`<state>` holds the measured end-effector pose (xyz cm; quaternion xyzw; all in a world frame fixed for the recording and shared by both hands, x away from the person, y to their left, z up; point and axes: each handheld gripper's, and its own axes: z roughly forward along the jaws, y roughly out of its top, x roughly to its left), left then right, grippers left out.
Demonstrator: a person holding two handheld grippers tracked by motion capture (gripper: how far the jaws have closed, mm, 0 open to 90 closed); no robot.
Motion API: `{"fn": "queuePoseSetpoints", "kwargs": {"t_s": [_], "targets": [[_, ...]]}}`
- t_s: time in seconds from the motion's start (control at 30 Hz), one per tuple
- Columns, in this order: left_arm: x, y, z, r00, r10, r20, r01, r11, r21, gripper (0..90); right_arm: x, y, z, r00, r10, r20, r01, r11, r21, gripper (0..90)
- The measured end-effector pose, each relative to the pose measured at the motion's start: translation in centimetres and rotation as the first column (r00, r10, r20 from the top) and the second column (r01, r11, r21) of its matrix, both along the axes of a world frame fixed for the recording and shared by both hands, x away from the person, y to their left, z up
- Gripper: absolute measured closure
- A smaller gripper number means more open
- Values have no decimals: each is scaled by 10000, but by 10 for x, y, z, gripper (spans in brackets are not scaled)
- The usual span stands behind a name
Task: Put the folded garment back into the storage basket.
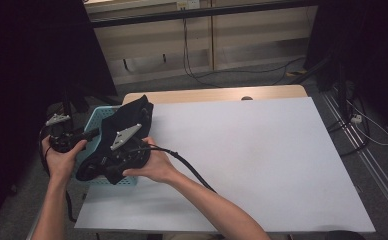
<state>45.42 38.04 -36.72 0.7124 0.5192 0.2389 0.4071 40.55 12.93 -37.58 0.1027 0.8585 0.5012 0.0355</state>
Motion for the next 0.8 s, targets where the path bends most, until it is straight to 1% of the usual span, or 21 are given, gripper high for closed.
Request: {"fn": "queuePoseSetpoints", "kwargs": {"t_s": [0.1, 0.13, 0.17, 0.2, 0.33, 0.4, 0.43, 0.5, 0.57, 0.63, 0.67, 0.7, 0.8], "targets": [[-8, -4, 1, 9996, -269, 22, 268, 9991, 318, 309, -2, -5, -2, 10000, -27, 28, 26, 10000, 69, 462], [-11, -5, 2, 9993, -362, 25, 361, 9980, 518, 304, -3, -6, -2, 10000, -22, 32, 22, 10000, 84, 455], [-14, -6, 3, 9992, -385, 143, 378, 9982, 470, 299, -4, -8, -3, 10000, -39, 21, 39, 10000, 87, 445], [-18, -7, 4, 9989, -456, 147, 449, 9980, 450, 295, -4, -9, -3, 10000, -25, 53, 24, 10000, 83, 436], [-36, -6, 7, 9975, -634, 303, 616, 9965, 565, 297, -9, -12, -5, 9997, -37, 238, 37, 10000, -12, 417], [-45, -3, 7, 9974, -696, 201, 686, 9966, 460, 329, -11, -14, -5, 9997, -32, 261, 31, 10000, 29, 416], [-49, -1, 7, 9972, -733, 176, 728, 9969, 303, 348, -11, -14, -5, 9996, -26, 285, 25, 10000, 28, 414], [-59, 1, 8, 9974, -714, 113, 710, 9970, 305, 354, -11, -14, -5, 9995, -35, 311, 34, 10000, 17, 407], [-68, 0, 7, 9964, -850, 34, 849, 9962, 189, 352, -13, -14, -5, 9994, -24, 347, 24, 10000, 15, 399], [-75, 0, 5, 9954, -953, -41, 954, 9948, 345, 346, -15, -12, -5, 9988, -27, 481, 30, 10000, -70, 385], [-78, 0, 4, 9959, -907, -44, 908, 9956, 240, 336, -17, -11, -5, 9985, -12, 541, 18, 9999, -108, 379], [-81, 1, 2, 9966, -818, -34, 818, 9966, -9, 330, -18, -11, -6, 9986, 3, 537, 4, 9999, -131, 375], [-86, 2, -6, 9965, -780, -302, 776, 9969, -146, 296, -21, -10, -6, 9981, 128, 610, -120, 9999, -123, 371]]}}
